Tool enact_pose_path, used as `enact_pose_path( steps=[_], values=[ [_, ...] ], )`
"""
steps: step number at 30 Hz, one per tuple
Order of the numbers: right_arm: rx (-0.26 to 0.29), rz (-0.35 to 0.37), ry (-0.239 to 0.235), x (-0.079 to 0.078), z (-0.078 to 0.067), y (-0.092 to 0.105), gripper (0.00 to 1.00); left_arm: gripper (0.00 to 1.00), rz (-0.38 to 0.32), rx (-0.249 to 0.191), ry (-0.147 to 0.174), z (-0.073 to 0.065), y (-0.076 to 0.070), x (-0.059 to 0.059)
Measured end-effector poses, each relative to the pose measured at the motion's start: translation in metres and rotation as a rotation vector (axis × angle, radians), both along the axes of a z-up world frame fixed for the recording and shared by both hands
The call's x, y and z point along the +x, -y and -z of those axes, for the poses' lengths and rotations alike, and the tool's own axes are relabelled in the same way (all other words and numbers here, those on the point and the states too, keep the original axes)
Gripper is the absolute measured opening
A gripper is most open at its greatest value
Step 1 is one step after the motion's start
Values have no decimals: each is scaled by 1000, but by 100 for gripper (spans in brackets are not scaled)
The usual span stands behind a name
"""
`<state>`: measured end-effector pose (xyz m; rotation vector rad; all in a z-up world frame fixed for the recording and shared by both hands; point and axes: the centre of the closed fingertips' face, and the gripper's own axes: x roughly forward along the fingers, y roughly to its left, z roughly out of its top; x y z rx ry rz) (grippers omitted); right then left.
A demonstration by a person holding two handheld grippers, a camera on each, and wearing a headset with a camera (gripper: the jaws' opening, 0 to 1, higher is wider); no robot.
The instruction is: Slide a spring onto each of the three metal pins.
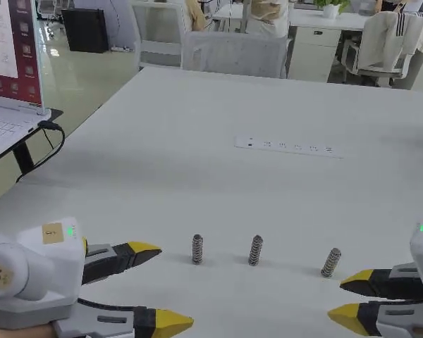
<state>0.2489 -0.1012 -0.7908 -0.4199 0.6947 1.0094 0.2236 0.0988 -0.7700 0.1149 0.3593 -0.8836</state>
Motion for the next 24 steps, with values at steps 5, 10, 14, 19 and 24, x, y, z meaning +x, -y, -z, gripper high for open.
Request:
enact_pose_path(
  steps=[5,10,14,19,24],
  values=[
    [6,39,13,0,0,13,30,62,4,3,-4,1,0,0],
    [17,72,21,0,0,21,31,62,7,3,-8,2,0,-1],
    [36,107,34,2,-1,27,36,62,7,1,-9,2,0,0],
    [55,127,63,4,-4,28,42,62,8,3,-11,2,-1,0],
    [85,136,77,4,-7,24,52,63,5,2,-13,2,-1,0]
  ],
)
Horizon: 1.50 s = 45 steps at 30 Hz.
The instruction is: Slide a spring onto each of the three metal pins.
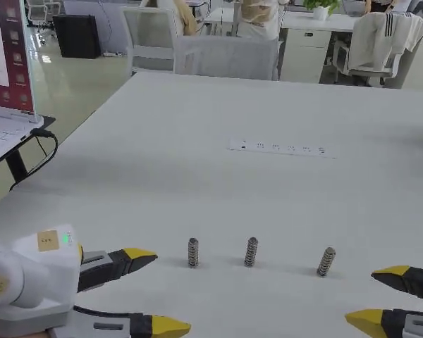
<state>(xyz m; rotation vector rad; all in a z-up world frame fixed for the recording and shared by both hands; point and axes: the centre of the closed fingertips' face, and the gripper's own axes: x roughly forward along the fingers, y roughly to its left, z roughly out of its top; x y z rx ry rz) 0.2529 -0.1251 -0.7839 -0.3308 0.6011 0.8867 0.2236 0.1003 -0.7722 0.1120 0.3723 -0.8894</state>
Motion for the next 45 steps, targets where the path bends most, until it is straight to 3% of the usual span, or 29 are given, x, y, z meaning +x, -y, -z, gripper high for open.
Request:
enact_pose_path(
  steps=[7,13,18,25,37,45],
  values=[
    [18,7,24,2,-2,-2,67,64,-6,0,-1,0,-1,0],
    [58,5,36,2,-4,-8,88,65,-11,-1,-4,1,-2,1],
    [103,8,50,4,-9,-14,99,66,-18,-1,-4,1,-3,1],
    [111,20,62,7,-11,-11,99,71,-29,-6,-6,1,-3,3],
    [110,27,54,7,-8,-11,99,98,-100,-26,-10,-1,-11,12],
    [109,29,55,8,-8,-10,99,98,-116,-34,-8,-2,-14,15]
  ],
)
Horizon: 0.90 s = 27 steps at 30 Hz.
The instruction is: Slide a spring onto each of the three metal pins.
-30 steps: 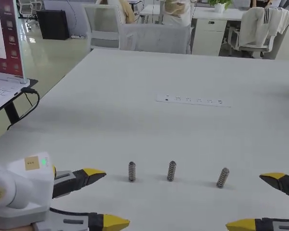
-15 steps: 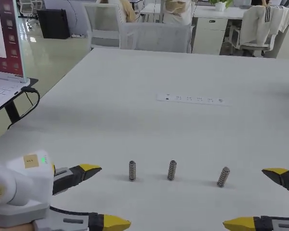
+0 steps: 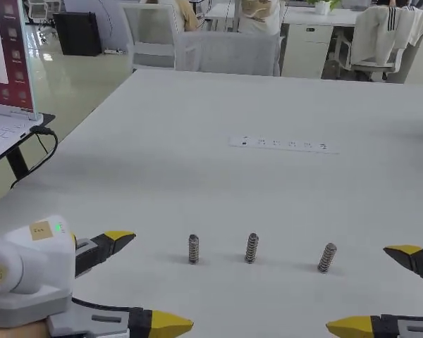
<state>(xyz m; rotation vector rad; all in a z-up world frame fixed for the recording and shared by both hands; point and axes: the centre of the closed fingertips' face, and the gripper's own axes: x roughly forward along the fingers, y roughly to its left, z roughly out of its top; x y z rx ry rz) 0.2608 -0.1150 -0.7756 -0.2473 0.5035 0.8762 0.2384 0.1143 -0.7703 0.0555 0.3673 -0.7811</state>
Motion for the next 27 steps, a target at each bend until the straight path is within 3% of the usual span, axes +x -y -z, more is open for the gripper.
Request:
enact_pose_path(
  steps=[27],
  values=[
    [-15,0,-7,2,1,1,99,98,-9,-2,2,0,-1,2]
  ],
)
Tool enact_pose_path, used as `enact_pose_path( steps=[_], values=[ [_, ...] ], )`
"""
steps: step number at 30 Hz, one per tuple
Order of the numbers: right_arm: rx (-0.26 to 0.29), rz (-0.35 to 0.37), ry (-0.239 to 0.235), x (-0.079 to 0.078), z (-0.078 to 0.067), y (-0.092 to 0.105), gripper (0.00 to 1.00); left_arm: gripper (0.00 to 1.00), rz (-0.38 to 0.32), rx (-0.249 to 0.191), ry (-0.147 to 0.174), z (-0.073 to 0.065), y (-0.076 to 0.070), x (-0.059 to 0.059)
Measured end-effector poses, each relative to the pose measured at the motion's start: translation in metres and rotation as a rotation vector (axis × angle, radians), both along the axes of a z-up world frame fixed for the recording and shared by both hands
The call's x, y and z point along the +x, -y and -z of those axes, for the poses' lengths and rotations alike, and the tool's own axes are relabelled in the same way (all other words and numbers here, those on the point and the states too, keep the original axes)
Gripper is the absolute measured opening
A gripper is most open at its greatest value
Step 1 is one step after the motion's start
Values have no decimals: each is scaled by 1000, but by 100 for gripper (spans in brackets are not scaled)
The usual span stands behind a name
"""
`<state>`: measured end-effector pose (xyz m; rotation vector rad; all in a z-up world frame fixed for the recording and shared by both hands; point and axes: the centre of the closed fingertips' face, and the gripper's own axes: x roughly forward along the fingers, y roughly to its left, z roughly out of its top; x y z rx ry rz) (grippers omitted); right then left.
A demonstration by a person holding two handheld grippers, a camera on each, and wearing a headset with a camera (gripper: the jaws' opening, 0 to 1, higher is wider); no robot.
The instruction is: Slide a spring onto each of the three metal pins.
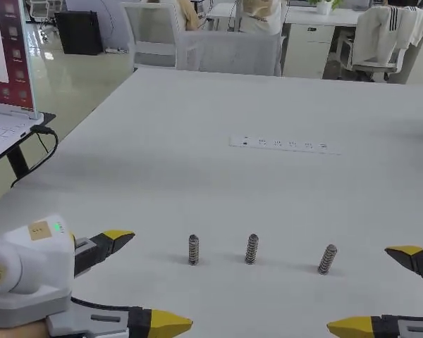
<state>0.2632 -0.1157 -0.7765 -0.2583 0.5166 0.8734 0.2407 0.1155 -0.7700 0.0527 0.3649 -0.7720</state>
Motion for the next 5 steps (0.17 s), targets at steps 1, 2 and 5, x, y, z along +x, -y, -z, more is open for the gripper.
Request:
enact_pose_path(
  steps=[1,2,5],
  values=[
    [-1,-1,-1,0,0,0,99,98,0,0,0,0,0,0],
    [-3,-1,-2,0,1,0,99,98,1,1,0,0,0,0],
    [-4,-2,-3,-1,1,0,99,98,2,2,-1,0,0,0]
  ],
)
